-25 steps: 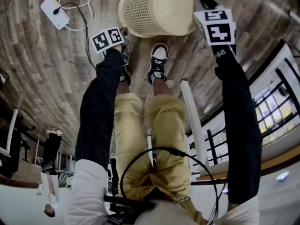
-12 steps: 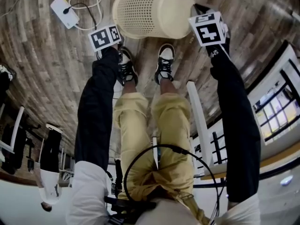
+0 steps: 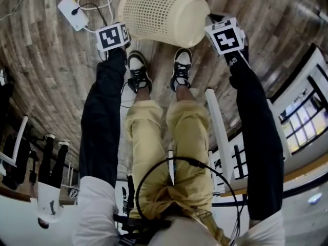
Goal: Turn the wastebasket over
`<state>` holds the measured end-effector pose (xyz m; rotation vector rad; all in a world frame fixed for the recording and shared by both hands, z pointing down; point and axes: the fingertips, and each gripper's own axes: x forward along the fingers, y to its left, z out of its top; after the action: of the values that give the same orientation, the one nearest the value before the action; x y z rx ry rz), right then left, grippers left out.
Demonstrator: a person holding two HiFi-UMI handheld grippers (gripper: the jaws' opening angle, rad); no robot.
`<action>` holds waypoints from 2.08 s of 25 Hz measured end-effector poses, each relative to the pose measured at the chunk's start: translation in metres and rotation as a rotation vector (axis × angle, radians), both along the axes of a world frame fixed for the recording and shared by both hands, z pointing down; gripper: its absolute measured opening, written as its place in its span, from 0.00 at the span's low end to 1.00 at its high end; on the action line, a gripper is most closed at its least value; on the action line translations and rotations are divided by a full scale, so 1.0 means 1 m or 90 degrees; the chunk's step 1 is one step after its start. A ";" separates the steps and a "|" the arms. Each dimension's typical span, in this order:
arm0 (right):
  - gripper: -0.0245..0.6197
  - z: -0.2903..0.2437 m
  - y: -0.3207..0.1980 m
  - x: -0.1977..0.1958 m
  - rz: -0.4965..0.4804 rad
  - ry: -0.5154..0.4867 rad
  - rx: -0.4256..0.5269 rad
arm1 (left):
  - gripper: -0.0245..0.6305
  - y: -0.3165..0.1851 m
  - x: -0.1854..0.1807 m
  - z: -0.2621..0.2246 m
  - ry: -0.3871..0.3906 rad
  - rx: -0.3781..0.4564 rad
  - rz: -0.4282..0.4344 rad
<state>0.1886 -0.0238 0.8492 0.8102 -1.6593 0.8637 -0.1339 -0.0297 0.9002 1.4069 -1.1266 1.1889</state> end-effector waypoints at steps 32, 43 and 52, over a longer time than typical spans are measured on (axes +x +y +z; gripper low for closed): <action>0.09 0.042 0.077 0.020 0.096 0.044 -0.124 | 0.04 -0.017 0.033 -0.048 -0.050 0.113 0.149; 0.09 0.025 0.088 0.023 0.089 0.019 -0.110 | 0.04 -0.026 0.066 -0.067 -0.062 0.145 0.249; 0.08 0.023 0.092 0.010 0.074 -0.001 -0.110 | 0.04 -0.043 0.078 -0.082 -0.088 0.190 0.287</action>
<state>0.1981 0.0681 0.8724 0.7915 -1.5264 1.0736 -0.0555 -0.0724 0.8183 1.9020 -1.1504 1.4955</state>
